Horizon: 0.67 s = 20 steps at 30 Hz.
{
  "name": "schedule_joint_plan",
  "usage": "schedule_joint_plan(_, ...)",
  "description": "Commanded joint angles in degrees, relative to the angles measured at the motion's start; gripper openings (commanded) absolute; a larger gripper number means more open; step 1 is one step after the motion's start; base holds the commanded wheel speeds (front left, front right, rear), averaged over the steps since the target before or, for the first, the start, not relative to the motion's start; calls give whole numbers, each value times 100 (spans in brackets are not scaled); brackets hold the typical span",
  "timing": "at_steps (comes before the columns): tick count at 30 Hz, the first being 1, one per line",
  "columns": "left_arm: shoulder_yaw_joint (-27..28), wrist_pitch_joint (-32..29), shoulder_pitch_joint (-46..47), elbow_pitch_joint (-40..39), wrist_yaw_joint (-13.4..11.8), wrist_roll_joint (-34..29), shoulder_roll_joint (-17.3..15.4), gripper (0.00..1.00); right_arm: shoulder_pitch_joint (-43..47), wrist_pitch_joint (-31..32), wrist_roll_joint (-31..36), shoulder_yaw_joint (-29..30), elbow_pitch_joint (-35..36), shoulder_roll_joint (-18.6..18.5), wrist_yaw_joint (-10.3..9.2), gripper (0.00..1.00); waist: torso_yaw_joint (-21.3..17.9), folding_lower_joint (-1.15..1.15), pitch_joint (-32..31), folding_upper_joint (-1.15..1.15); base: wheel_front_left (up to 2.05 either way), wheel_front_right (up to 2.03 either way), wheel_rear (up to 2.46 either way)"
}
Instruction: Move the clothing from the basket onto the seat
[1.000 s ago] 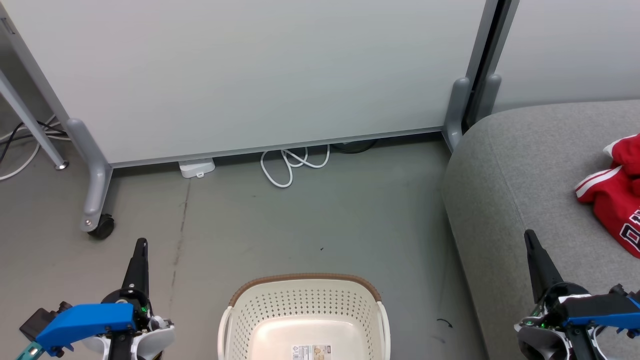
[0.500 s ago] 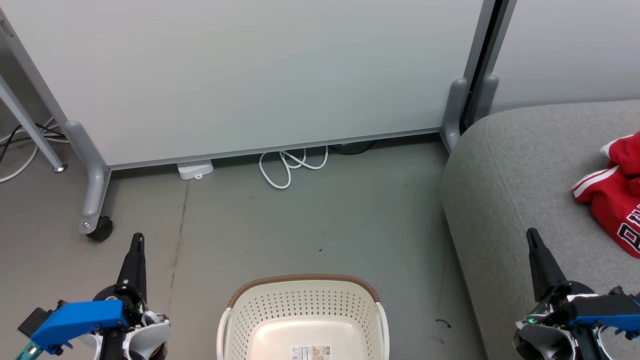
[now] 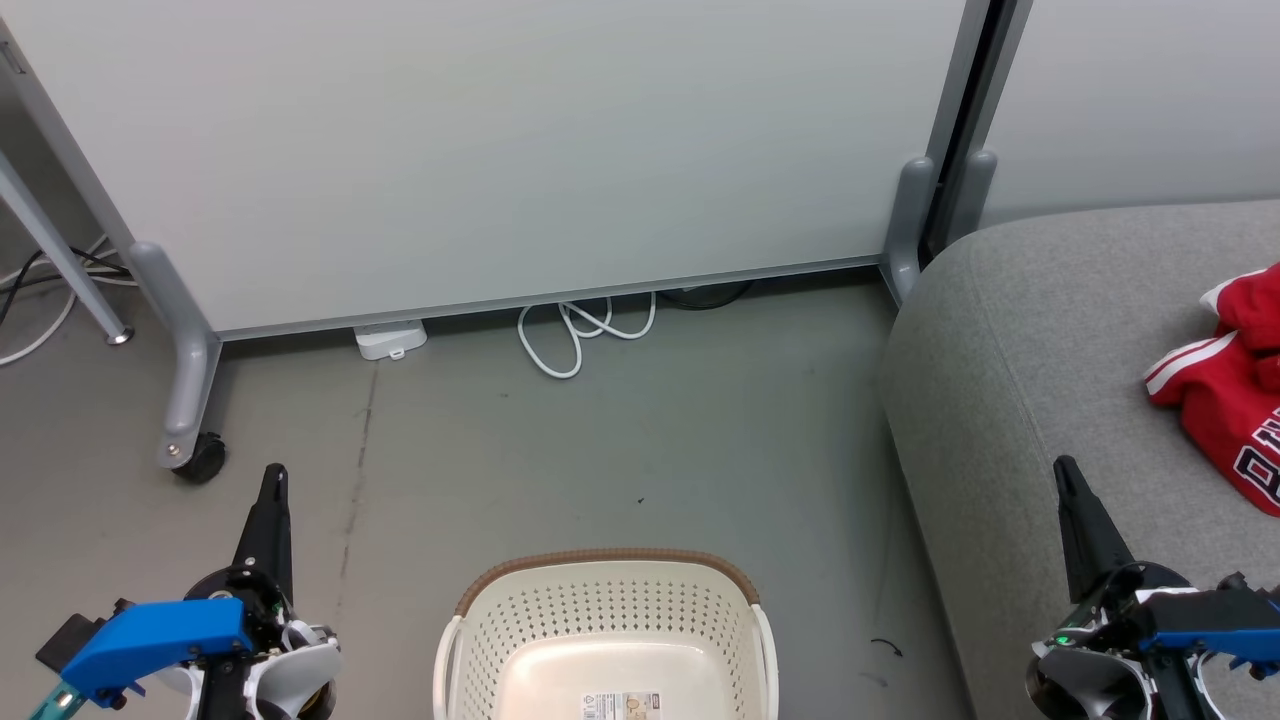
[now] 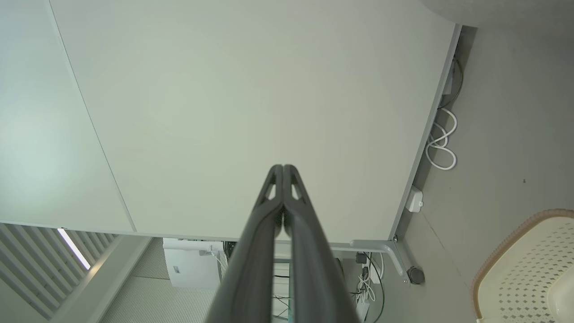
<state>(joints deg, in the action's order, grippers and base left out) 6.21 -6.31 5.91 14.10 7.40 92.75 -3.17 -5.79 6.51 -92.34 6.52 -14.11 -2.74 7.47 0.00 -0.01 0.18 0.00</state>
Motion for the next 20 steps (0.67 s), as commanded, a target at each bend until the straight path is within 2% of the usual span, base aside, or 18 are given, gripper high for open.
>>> schedule_joint_plan(1, 12, -11, 55, -20, 16, -13, 5, 0, -79, 16, -15, 8, 16, -25, 4, 0, 0, 1, 0, 0, 0, 0, 0)
schedule_joint_plan(20, 23, -18, 56, -20, 16, -25, 10, 0, -78, 15, -16, 8, 16, -25, 4, 0, 0, 1, 0, 0, 0, 0, 0)
